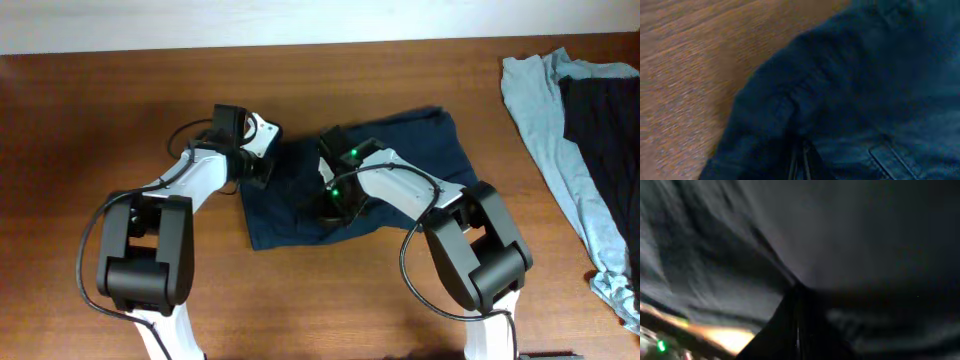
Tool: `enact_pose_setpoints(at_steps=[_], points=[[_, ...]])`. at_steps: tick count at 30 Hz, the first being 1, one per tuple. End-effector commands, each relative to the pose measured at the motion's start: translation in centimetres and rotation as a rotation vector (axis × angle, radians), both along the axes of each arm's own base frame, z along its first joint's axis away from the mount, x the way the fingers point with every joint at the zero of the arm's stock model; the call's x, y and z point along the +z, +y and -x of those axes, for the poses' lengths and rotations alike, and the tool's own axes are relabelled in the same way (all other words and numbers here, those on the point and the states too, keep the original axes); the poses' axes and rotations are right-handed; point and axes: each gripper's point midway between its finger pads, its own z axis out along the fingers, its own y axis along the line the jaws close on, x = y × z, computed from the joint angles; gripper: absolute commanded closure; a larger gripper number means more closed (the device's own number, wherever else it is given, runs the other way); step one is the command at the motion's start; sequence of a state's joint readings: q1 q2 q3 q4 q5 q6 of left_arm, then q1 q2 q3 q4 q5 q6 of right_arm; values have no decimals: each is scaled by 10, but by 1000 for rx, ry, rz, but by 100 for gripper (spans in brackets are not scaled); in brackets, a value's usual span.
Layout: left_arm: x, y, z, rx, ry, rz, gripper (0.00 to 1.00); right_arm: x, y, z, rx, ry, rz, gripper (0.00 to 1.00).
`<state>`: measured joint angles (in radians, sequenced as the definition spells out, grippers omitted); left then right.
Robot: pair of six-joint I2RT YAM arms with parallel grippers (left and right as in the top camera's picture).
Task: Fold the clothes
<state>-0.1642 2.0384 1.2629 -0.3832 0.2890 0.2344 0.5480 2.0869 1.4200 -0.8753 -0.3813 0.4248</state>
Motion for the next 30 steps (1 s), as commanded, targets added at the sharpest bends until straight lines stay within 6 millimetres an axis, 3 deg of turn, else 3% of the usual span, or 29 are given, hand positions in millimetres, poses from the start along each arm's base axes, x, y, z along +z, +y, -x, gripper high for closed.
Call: enact_pose_setpoints(at_steps=[1,4,8,11,13,15,16,18,21,22,23,27,30], points=[[-36,70,1,207,81,-138,93,-19,-26,39,-32,171,140,96],[-37,92,2,260,97,-136,93,-18,-47,51,-22,206,249,96],[-30,99,3,277,122,-123,93,-12,-51,55,40,204,244,96],[-1,94,-1,265,135,-118,93,15,-42,52,106,139,155,96],[38,80,-6,237,119,-56,93,53,-27,43,162,16,27,96],[72,64,-15,201,67,17,92,79,-21,33,168,-88,-24,96],[95,52,-23,168,4,63,92,105,-16,20,158,-202,-81,96],[116,30,-38,109,-96,115,92,121,-16,1,90,-286,-98,96],[114,1,-49,13,-162,138,92,121,-21,-21,-3,-322,-102,96],[105,-23,-51,-45,-164,179,92,113,-24,-32,-52,-314,-100,96],[98,-35,-51,-73,-162,193,92,107,-25,-37,-71,-305,-96,96],[49,-86,-45,-184,-126,203,92,60,-25,-45,-115,-216,-55,96],[14,-104,-39,-218,-86,192,92,30,-25,-45,-135,-157,-24,96]])
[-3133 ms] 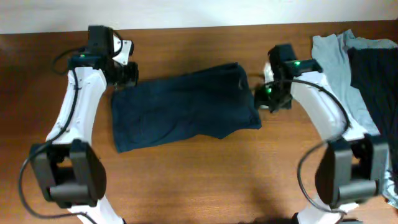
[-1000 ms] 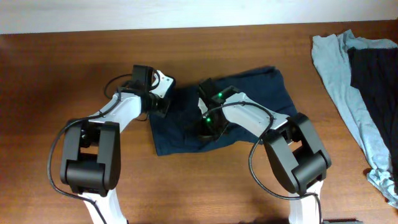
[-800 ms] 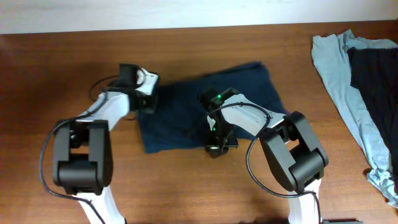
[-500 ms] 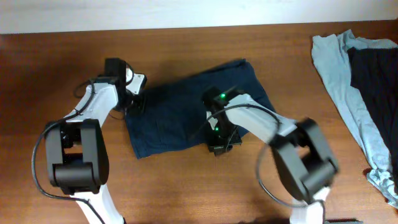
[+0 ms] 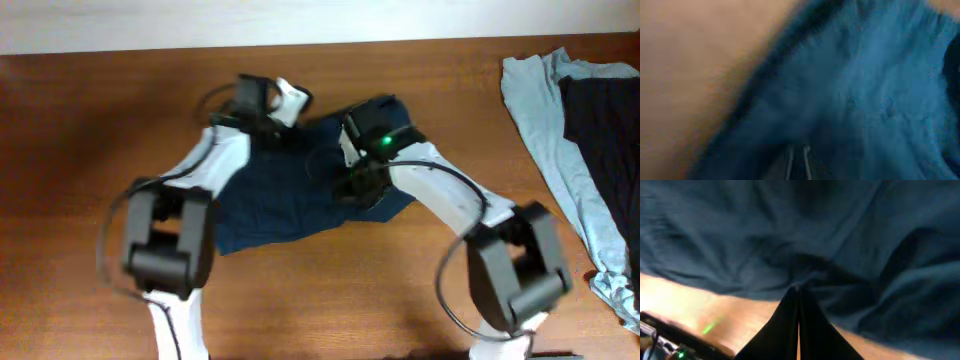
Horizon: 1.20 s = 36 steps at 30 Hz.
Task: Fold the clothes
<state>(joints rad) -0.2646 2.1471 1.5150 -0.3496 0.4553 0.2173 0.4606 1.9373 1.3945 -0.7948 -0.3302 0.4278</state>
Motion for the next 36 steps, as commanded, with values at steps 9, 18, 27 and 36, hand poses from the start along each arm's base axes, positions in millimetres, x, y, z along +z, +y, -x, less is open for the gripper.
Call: enact_pose_setpoints(at_steps=[9,18,27,36], points=[[-96,57,-16,199,44,-307,92,-50,-41,56,-41,302,233,96],[-41,72,-41,229,115,-209,93,-36,-51,73,46,323,254,96],[64,10,-62,89,-22,-46,92,71,-26,-31,-103,-212,-30,96],[4,-14,-83,60,-51,-43,92,45,-24,-129,-320,-379,-173,96]])
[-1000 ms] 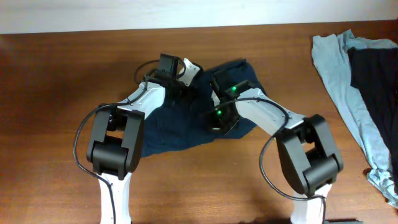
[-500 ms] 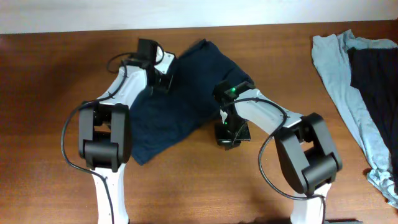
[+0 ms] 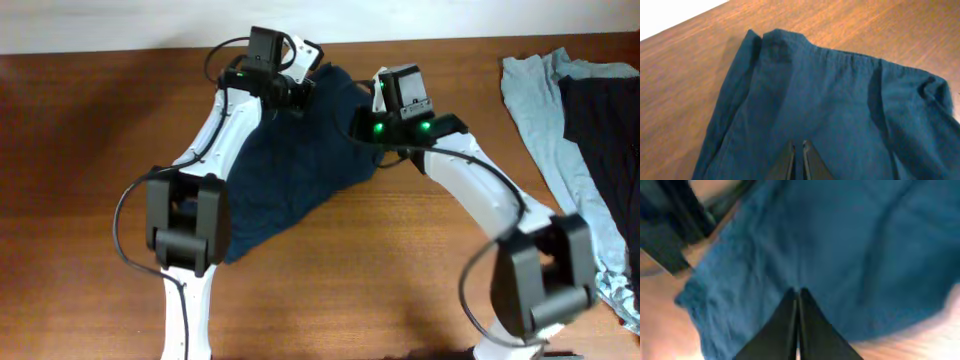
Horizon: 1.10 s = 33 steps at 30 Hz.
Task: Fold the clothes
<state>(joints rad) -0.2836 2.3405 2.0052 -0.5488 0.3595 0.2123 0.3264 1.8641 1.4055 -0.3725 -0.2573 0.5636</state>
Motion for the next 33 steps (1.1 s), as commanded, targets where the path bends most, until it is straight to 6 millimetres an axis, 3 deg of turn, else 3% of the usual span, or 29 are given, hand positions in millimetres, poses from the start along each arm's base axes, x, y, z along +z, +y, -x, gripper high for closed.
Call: enact_pose_setpoints(at_steps=[1,5,6,9,11,12,16,19,22,26,27,30,32,33], points=[[-57,3,-7,26,73,7,93,-52,6,-12,-33,69,-5,96],[-85,3,-6,53,122,12,93,-116,2,-1,-35,202,42,96],[-91,3,-5,53,133,8,93,-133,-1,9,-36,263,65,96],[-97,11,-8,84,127,-31,93,-160,-17,39,-49,417,126,96],[-100,21,-13,123,108,-78,93,-165,-23,53,-62,484,145,96],[-102,36,-19,172,86,-142,92,-170,-34,77,-109,602,176,96],[-104,67,-29,259,63,-221,92,-172,-48,119,-142,782,245,96],[-102,74,-31,258,78,-189,92,-170,-53,136,-140,848,274,96],[-94,70,-25,232,119,-160,92,-163,-56,150,-121,890,293,96],[-58,71,-20,227,146,-165,92,-135,-47,140,17,763,296,96],[-33,70,-19,226,141,-162,92,-122,-43,135,55,705,291,96],[16,70,-10,222,131,-156,92,-85,-37,120,125,546,273,96],[62,66,3,204,119,-131,92,-44,-33,106,189,370,259,96],[88,64,14,194,116,-108,91,-13,-31,97,226,237,261,96]])
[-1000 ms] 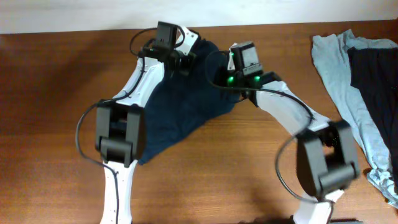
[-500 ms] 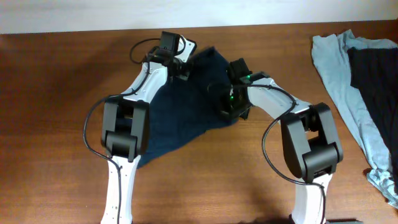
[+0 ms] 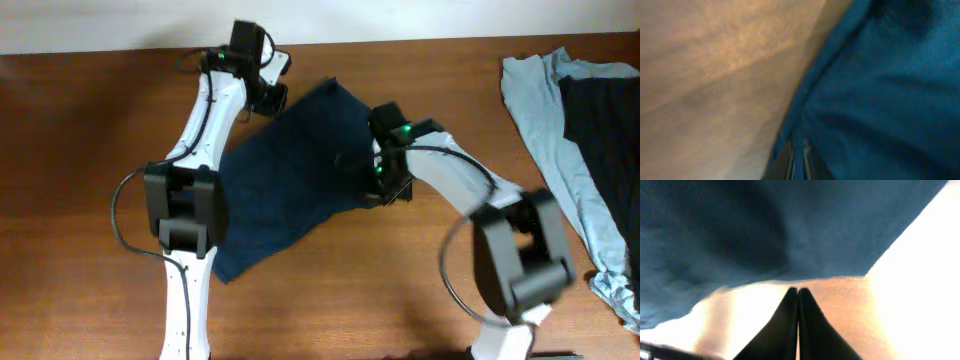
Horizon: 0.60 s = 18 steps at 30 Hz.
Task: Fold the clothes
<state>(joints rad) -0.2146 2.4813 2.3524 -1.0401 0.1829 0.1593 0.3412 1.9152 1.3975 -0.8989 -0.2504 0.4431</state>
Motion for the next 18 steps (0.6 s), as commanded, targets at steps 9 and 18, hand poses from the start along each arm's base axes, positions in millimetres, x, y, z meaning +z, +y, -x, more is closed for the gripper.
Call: enact_pose_setpoints(at_steps=[9,18], points=[[220,35,109,129,-104,22,80,154,-2,-17,332,-586,-5,88],[180,77,161,321,172,-42,87,121,-50,-55,31,-484,-17,78]])
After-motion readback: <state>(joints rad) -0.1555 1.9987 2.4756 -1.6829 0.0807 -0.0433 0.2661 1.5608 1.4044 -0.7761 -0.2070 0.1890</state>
